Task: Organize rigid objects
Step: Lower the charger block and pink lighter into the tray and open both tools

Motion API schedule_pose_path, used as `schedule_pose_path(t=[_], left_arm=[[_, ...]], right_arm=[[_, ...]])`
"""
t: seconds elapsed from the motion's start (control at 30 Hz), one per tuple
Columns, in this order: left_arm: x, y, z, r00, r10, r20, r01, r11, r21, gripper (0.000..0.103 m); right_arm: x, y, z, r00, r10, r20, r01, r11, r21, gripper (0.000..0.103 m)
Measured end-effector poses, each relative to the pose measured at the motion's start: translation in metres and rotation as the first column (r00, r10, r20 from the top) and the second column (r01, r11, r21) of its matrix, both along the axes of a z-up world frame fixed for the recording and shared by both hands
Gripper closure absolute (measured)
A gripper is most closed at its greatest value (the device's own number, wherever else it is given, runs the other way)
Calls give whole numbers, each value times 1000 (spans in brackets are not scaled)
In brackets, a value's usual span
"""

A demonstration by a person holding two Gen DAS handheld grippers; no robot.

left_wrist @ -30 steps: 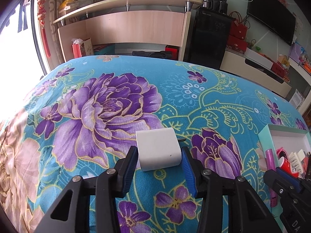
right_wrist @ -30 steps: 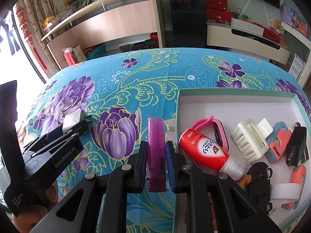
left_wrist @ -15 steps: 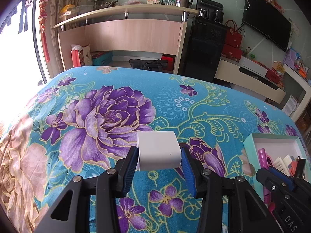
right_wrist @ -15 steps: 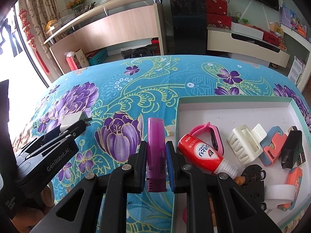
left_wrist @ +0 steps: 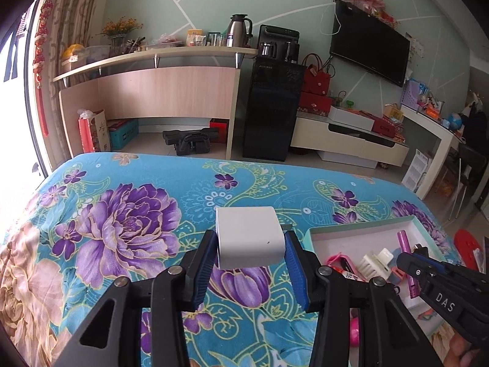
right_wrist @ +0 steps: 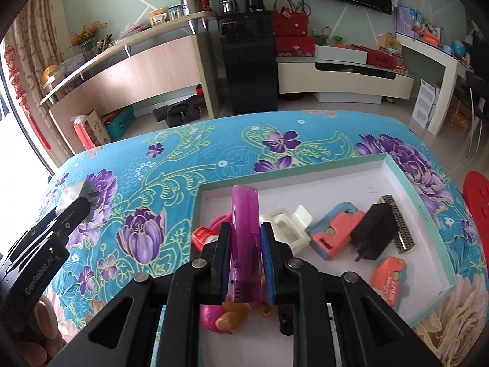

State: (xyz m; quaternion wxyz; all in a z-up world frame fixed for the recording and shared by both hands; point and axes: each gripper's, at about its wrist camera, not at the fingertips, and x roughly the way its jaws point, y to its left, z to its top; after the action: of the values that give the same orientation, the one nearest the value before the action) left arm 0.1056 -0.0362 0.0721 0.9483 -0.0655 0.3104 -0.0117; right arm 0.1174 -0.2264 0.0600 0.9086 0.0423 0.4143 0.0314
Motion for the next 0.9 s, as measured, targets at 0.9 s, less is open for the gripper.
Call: schedule_pose_path(t=[0.9], left_arm=[[-8, -129, -35, 940, -328, -94, 334, 941, 57, 55]], right_arm=[[-4, -75, -21, 985, -140, -101, 139, 990, -15, 83]])
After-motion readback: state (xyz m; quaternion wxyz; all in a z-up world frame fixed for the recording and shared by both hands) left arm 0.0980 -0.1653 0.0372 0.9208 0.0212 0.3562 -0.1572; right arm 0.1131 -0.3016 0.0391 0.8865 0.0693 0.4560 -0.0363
